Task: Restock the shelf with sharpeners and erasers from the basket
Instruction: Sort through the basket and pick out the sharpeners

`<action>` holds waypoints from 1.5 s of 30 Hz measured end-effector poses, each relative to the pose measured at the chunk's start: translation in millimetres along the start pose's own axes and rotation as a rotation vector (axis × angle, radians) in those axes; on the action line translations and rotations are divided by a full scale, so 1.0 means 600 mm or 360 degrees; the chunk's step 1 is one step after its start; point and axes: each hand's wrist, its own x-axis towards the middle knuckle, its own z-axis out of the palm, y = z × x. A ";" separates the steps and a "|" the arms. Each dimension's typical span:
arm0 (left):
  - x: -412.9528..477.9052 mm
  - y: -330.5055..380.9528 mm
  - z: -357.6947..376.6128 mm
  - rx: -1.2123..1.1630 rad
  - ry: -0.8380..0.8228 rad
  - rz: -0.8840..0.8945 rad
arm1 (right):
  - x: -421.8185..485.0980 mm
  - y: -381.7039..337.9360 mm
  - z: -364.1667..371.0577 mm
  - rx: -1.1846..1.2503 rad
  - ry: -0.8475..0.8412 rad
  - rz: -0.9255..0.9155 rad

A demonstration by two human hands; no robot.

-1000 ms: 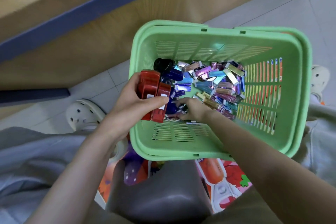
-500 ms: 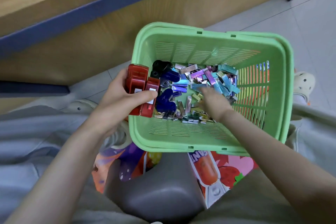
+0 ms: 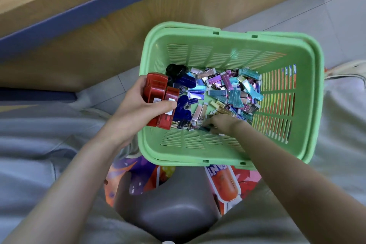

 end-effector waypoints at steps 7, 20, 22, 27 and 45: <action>0.015 0.000 0.012 -0.0006 0.0021 0.0010 | -0.040 0.039 -0.041 0.0480 0.0541 0.0086; 0.040 -0.055 0.061 0.0018 0.0268 -0.0238 | -0.178 -0.190 -0.074 0.2179 0.0376 -0.0347; 0.036 -0.053 0.057 0.0084 0.0270 -0.0226 | -0.170 -0.198 -0.061 0.2222 0.0498 -0.0334; 0.007 -0.036 0.025 0.0197 0.0276 -0.0121 | -0.136 -0.175 -0.068 0.2158 0.0724 -0.0263; -0.010 -0.011 -0.034 -0.0222 0.0379 0.0000 | 0.066 -0.066 -0.074 0.0548 0.1081 0.0137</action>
